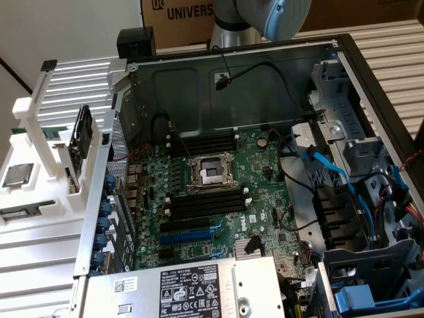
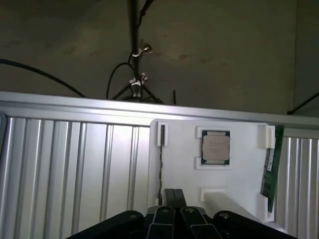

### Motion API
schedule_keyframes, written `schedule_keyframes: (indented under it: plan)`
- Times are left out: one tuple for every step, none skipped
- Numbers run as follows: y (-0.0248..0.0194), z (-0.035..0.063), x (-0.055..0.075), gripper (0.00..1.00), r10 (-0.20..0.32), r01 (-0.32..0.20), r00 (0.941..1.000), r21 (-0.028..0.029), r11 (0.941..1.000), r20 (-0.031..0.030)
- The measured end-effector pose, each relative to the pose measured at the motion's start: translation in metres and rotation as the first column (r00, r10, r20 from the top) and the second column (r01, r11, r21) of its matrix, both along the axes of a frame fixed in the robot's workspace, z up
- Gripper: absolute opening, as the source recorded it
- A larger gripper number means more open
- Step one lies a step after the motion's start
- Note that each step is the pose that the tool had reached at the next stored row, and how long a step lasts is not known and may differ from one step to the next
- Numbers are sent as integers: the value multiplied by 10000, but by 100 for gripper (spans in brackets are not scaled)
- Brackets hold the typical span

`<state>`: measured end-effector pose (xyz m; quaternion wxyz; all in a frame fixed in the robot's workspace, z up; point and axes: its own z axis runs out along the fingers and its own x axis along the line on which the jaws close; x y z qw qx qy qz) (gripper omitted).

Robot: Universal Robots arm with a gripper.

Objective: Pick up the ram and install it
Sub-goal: 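Pick up the ram and move it above insertion slot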

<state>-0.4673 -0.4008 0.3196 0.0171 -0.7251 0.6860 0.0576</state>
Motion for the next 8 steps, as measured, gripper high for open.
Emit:
schedule_keyframes:
  plan:
    - [-7,-18,9,10,0,0,10000,0,10000,-1]
    - [-21,-55,27,10,1,-1,10000,0,10000,0]
    - [-27,-73,36,10,1,-1,10000,0,10000,0]
    - [-33,-92,44,10,2,-2,10000,0,10000,-1]
    - [-38,-109,52,10,3,-3,10000,-1,10000,-1]
    - [-44,-128,60,10,4,-4,10000,0,10000,-1]
    - [-50,-146,68,10,4,-4,10000,-1,10000,-1]
    - [-55,-164,76,10,4,-4,10000,-1,10000,-2]
